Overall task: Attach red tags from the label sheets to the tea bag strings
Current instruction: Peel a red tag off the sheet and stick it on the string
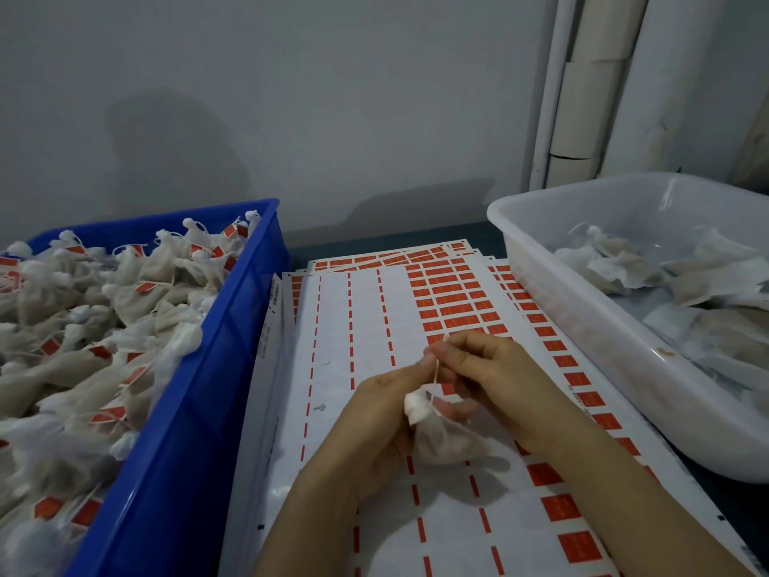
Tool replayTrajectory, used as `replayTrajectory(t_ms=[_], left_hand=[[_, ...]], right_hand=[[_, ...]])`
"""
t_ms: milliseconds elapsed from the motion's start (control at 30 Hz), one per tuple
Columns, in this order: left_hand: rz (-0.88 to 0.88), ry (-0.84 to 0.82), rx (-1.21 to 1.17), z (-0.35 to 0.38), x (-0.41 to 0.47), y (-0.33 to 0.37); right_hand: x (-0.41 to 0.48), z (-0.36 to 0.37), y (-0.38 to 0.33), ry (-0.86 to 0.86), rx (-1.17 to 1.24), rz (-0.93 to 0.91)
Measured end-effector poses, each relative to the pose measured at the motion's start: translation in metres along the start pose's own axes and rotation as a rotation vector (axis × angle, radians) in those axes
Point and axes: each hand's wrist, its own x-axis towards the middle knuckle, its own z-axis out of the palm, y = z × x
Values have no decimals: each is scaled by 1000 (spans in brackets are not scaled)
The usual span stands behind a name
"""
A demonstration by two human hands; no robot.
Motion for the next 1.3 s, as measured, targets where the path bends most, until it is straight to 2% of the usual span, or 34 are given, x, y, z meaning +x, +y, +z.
replayTrajectory(t_ms=[67,233,400,500,567,667,733,800,1033,1167,1300], left_hand=[[23,-41,14,-3,0,-1],[4,-112,76,-8,0,-1],[22,-159,113,-10,-1,-3],[62,-110,132,-7,-1,-4],[55,-62,119,-7,0,-5],[23,23,103,-9,1,-4],[5,79,83,-10,0,-3],[-3,139,45,-11,1,-2],[-25,246,1,-15,1,-1],[-43,303,87,-17,4,-3],[-49,337,121,-18,5,-4]], right_hand=[[-1,-1,-1,-4,-13,-20],[0,-3,0,128,-174,-161],[-1,-5,-1,-24,-224,-175],[-1,-8,-6,-52,-218,-114],[2,-11,-3,14,-247,-82],[7,-18,5,148,-604,-33],[7,-19,13,130,-892,-8],[5,-16,20,104,-1027,-33],[-1,-7,31,-1,-1178,-127],[-5,-2,33,43,-1117,-113],[-6,2,31,35,-1179,-129]])
